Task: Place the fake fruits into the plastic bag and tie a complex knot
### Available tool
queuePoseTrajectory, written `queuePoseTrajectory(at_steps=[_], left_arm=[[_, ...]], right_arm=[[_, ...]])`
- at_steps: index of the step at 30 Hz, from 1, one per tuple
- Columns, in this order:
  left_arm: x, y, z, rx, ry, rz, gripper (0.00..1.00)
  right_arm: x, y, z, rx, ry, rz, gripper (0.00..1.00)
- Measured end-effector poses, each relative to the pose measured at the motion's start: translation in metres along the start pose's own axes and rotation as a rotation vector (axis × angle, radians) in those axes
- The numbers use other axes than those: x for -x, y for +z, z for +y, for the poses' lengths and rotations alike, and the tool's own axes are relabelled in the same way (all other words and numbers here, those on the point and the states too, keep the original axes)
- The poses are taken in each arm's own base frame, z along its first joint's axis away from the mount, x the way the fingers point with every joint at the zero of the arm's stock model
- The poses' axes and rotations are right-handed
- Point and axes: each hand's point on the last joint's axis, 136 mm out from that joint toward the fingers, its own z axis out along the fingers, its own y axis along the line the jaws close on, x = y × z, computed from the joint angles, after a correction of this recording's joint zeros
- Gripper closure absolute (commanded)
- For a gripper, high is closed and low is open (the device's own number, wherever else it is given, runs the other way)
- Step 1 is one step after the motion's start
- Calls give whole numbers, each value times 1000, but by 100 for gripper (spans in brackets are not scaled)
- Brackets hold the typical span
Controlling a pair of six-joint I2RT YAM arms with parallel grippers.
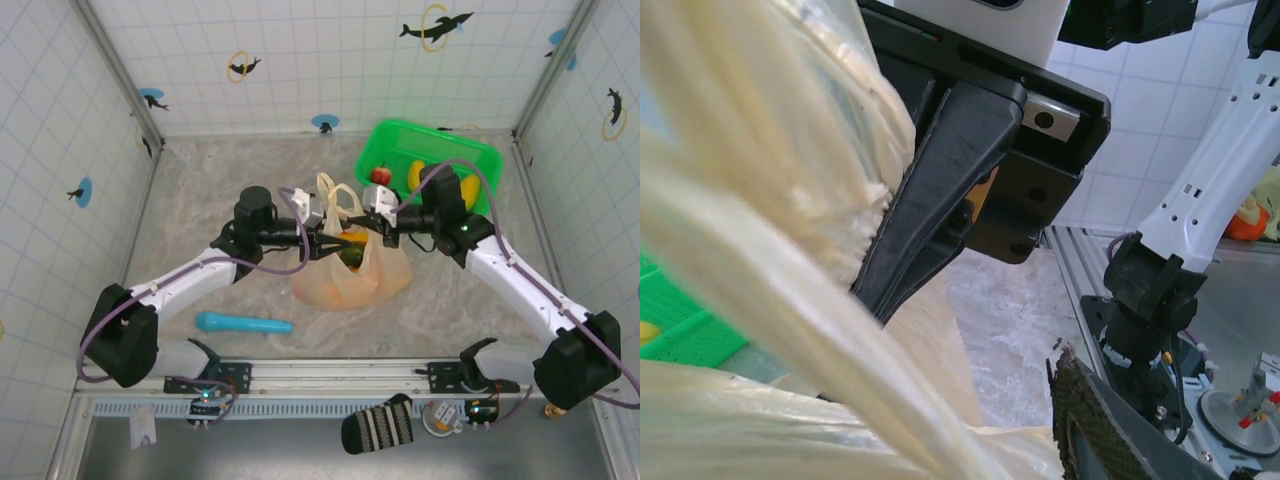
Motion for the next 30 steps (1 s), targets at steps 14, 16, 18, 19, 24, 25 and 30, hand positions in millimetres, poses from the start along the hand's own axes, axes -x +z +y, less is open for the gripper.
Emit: queuePoseTrajectory(at_steps=[14, 16, 18, 19, 24, 25, 30], left_arm=[[18, 0, -2, 10, -1, -61, 39], [20, 1, -3, 9, -4, -69, 37], [22, 2, -3, 15, -4, -76, 36], [23, 2, -2, 20, -3, -80, 35], [25, 5, 1, 47, -21, -89, 34], [26, 5, 2, 52, -26, -93, 34], [34, 6, 5, 72, -51, -124, 36]], right_arm=[[-8, -1, 15, -428, -310, 33, 100], [-3, -3, 9, -477, -332, 34, 100], [-1, -2, 7, -506, -346, 40, 100], [0, -1, 6, -516, -352, 43, 100], [1, 6, 8, -548, -377, 55, 100], [1, 6, 9, -556, -380, 55, 100], [0, 7, 11, -595, -393, 57, 100]])
